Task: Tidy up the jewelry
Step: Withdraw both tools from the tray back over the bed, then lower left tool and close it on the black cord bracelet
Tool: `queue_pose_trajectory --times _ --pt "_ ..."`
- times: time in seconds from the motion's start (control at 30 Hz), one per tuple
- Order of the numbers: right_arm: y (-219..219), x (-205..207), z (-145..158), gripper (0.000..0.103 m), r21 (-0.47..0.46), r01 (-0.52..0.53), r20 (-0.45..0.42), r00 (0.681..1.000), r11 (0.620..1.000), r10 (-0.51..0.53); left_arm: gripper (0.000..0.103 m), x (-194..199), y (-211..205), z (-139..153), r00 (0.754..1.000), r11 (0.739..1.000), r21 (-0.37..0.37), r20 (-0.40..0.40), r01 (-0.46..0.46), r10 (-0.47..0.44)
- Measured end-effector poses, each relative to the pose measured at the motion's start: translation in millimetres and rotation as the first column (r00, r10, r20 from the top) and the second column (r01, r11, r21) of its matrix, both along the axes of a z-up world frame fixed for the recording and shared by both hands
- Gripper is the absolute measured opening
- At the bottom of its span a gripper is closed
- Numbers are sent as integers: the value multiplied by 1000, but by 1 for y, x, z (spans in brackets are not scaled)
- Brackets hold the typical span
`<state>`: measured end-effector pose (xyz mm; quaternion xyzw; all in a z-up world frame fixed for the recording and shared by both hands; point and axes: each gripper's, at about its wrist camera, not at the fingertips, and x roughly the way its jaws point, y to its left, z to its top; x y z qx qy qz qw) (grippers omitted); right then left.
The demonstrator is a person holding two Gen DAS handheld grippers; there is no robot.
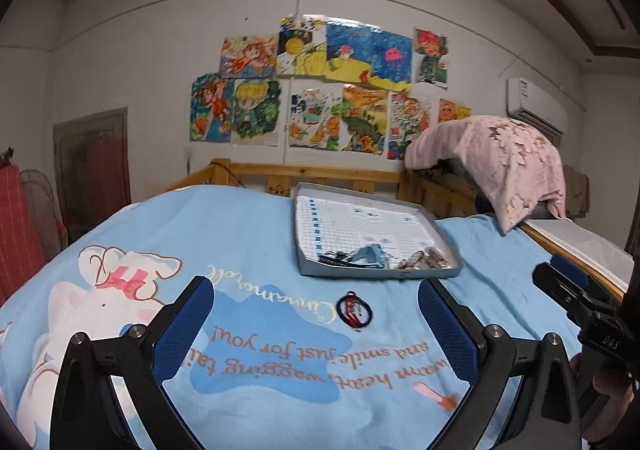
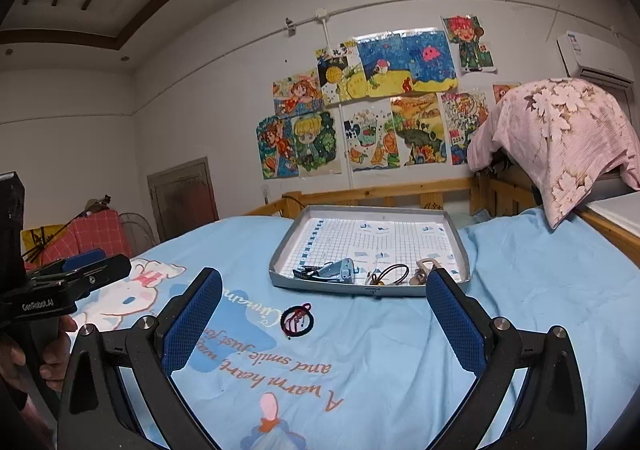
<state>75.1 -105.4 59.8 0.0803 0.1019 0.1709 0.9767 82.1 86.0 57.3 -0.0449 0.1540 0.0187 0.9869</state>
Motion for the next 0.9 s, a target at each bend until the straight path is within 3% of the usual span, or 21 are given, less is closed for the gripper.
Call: queue_pose_trajectory --times 0.6,0.9 --pt "26 105 -13 101 -14 -1 -56 998 1000 0 103 97 18 -24 996 999 -6 -68 -50 49" --pt "43 155 -36 100 -52 -21 -127 992 998 14 103 147 23 -56 986 999 -27 -168 -26 21"
